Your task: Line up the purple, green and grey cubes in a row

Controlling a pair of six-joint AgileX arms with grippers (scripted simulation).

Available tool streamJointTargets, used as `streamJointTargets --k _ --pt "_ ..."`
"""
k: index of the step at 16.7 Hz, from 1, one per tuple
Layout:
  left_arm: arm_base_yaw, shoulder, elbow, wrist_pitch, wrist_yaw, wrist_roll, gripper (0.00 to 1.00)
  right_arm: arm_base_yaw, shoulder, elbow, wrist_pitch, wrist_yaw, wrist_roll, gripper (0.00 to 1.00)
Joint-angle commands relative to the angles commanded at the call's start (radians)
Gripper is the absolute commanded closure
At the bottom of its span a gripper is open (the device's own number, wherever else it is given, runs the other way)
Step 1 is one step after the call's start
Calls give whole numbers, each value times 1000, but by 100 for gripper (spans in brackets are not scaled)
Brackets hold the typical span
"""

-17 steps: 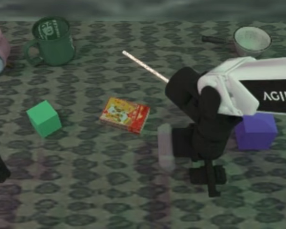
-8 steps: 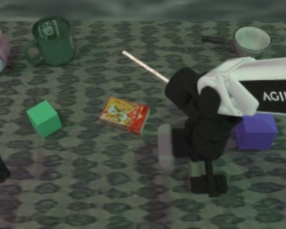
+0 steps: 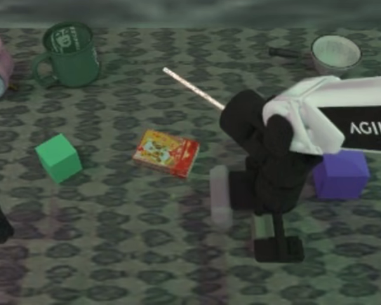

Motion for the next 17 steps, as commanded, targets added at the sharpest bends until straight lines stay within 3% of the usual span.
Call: streamJointTargets --k 8,17 --pt "0 0 0 0 0 0 0 4 -90 153 -246 -1 -7 0" --pt "-12 103 101 -69 4 47 0 -42 -190 85 -176 -14 32 0"
